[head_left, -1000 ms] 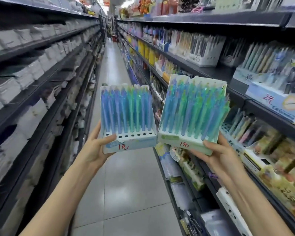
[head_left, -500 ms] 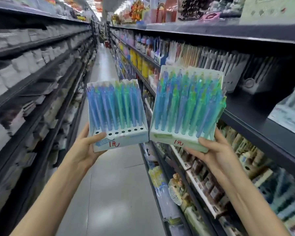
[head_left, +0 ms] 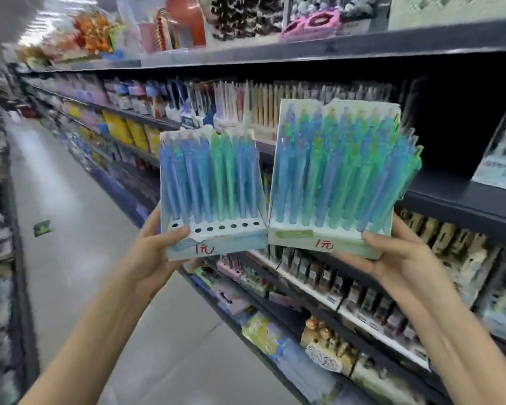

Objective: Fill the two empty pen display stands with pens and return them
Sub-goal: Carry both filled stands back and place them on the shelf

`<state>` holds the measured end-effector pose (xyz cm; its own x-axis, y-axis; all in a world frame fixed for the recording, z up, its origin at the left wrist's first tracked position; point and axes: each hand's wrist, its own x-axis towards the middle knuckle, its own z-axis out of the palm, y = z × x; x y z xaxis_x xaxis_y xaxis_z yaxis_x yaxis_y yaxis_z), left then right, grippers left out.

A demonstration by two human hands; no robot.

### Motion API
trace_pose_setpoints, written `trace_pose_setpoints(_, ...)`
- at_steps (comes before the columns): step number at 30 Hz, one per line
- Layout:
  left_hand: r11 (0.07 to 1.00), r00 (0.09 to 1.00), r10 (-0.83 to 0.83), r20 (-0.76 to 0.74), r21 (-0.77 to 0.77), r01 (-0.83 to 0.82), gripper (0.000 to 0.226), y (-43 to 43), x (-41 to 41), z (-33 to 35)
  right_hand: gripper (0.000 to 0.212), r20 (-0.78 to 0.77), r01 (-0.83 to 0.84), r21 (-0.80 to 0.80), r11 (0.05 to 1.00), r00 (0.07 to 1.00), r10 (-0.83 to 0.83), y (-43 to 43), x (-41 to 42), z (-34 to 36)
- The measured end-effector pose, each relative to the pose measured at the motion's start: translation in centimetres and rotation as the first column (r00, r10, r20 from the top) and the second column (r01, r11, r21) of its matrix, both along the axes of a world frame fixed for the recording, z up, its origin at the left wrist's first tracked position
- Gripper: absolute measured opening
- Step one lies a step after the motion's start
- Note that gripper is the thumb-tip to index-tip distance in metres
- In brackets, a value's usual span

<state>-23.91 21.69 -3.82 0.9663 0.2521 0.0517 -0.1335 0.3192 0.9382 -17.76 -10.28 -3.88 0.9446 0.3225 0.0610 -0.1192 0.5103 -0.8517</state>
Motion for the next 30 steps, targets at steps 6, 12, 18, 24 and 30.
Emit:
trace_pose_setpoints(6, 0.972, 0.977, -0.208, 0.045, -0.102, 0.212, 0.072, 0.6, 5.6, 1.8, 0.065, 0.015, 0.255, -0.005, 0.967, 0.967, -0.255, 0.1, -1.9, 2.0)
trace_pose_setpoints(12, 0.912, 0.923, -0.372, 0.097, -0.147, 0.384, 0.068, -1.4, 10.0, 2.8, 0.066, 0.021, 0.416, -0.055, 0.908, 0.909, -0.415, -1.9, -0.7, 3.3)
trace_pose_setpoints(18, 0.896, 0.904, -0.419, 0.082, -0.123, 0.427, 0.082, -3.6, 14.0, 2.6, 0.058, -0.045, 0.491, -0.092, 0.867, 0.867, -0.496, -4.5, 2.5, 3.7)
trace_pose_setpoints(24, 0.875, 0.892, -0.442, 0.092, -0.173, 0.452, 0.071, -5.2, 16.5, 2.2, 0.049, -0.143, 0.511, -0.137, 0.848, 0.837, -0.528, -5.8, 5.8, 4.4)
trace_pose_setpoints(30, 0.850, 0.866, -0.487, 0.116, -0.165, 0.500, 0.067, -5.4, 18.4, 2.6, 0.023, -0.293, 0.475, -0.255, 0.842, 0.793, -0.535, -6.1, 7.1, 6.1)
